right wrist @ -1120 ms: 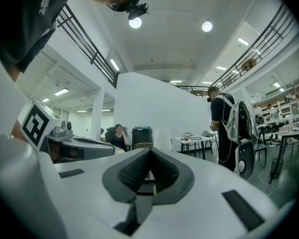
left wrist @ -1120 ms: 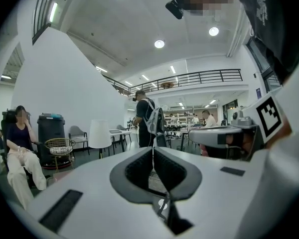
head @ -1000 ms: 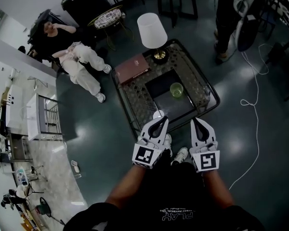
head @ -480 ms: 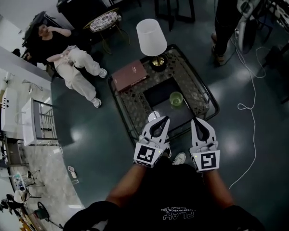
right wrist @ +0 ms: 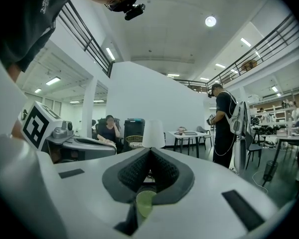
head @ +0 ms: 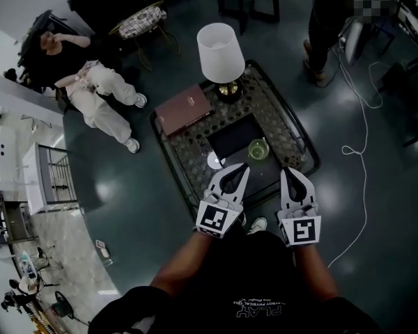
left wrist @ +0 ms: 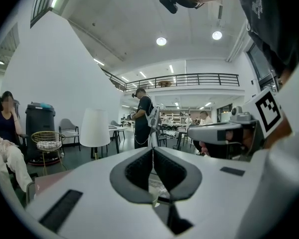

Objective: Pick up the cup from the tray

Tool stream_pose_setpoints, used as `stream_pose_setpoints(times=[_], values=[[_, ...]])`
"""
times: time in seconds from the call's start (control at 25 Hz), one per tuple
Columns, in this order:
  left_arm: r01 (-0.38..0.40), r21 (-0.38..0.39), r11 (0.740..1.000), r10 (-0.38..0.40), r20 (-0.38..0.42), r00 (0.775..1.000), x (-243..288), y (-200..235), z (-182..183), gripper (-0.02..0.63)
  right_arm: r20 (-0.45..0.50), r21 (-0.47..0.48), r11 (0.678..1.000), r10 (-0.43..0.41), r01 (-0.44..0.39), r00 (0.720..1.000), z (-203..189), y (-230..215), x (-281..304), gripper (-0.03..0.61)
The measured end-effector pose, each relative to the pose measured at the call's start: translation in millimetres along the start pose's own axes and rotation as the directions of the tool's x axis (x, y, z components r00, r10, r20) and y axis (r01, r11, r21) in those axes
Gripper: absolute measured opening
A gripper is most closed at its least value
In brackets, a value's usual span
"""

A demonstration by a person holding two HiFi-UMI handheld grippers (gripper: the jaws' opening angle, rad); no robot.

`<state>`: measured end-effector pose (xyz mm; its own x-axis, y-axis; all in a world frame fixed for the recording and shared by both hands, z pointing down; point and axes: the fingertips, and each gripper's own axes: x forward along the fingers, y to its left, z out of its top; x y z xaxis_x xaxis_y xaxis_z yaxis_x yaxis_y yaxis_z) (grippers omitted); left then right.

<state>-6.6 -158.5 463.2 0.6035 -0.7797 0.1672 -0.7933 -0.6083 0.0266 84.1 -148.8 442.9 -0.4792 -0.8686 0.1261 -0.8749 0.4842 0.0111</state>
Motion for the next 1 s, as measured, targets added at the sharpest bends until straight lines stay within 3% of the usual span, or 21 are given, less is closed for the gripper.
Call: stream_pose_setpoints(times=[0.44,0.76,1.0], values=[[0.076,-0.014,0.997,-0.076,-0.025,0.997,28,20,-7,0.014,-0.035,-0.005,1.000,-0.019,0.019,0.999,0,-11,37,-0.002],[0.034,0.000,0.999,-0.033,-0.061,0.998,44,18,-21,0.014,-0.041,0.010,0.998,0.058,-0.058,0.997,-13,-20,49,-0.002],[0.027,-0.049,0.998,-0.030,-0.056,0.998,50,16,-32,0.014,-0.058,0.012,0.997,0.073,-0.072,0.996,-21,-27,62,-0.002]])
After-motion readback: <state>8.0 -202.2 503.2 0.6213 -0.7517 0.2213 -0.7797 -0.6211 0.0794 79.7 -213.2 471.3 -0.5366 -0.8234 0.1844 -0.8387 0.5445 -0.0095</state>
